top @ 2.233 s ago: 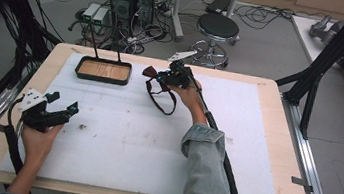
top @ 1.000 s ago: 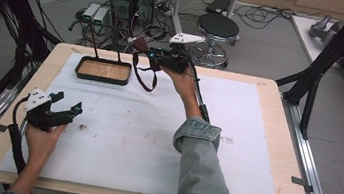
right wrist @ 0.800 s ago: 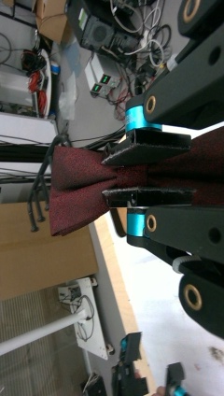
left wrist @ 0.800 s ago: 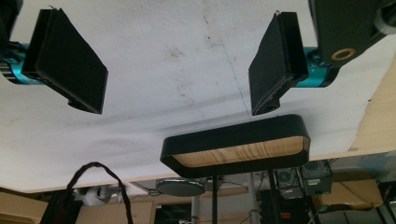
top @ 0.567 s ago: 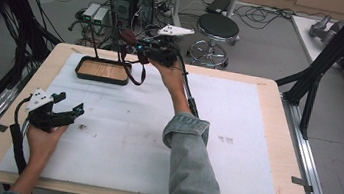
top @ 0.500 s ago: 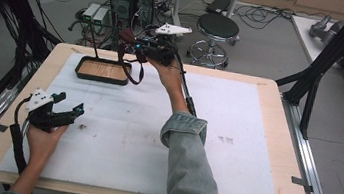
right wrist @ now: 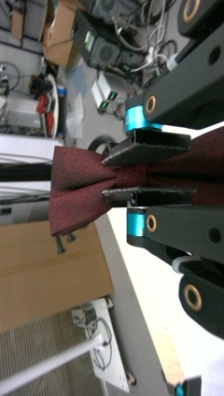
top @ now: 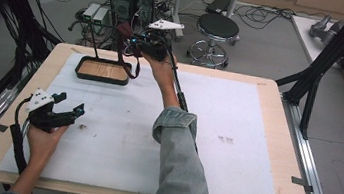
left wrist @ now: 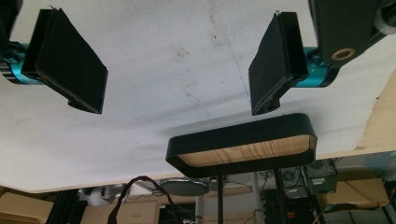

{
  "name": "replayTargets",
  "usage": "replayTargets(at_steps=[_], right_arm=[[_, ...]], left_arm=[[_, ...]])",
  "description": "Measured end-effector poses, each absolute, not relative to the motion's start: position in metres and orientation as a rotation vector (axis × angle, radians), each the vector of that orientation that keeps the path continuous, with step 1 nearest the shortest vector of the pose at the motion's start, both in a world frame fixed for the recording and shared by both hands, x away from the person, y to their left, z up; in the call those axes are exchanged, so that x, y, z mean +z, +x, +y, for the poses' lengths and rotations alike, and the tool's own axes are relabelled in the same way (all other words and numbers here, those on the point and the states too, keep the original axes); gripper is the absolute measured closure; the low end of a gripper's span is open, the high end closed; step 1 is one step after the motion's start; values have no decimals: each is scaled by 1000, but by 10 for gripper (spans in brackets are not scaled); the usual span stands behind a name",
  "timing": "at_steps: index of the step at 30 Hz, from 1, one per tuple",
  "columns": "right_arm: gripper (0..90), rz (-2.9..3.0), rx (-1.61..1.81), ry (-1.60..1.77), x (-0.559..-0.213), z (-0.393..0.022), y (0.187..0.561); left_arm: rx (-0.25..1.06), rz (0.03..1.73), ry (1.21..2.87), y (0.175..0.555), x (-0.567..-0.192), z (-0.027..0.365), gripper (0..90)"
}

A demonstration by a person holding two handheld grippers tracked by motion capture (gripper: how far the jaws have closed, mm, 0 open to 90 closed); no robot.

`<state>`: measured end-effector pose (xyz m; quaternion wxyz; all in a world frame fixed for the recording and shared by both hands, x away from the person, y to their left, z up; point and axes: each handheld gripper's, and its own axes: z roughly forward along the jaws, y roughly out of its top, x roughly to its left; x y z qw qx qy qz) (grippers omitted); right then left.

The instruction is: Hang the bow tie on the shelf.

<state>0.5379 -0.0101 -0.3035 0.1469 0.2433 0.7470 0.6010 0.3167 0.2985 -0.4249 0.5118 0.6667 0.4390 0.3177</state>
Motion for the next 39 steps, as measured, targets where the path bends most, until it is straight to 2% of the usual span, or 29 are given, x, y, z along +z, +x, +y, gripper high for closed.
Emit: replayTargets(at_steps=[23, 39], right_arm=[[765, 2190, 1617, 865, -330, -4, 551], [753, 2240, 1582, 842, -338, 5, 551]], left_arm=[[766, 1055, 1604, 317, -425, 299, 200], [766, 1055, 1607, 317, -425, 299, 200]])
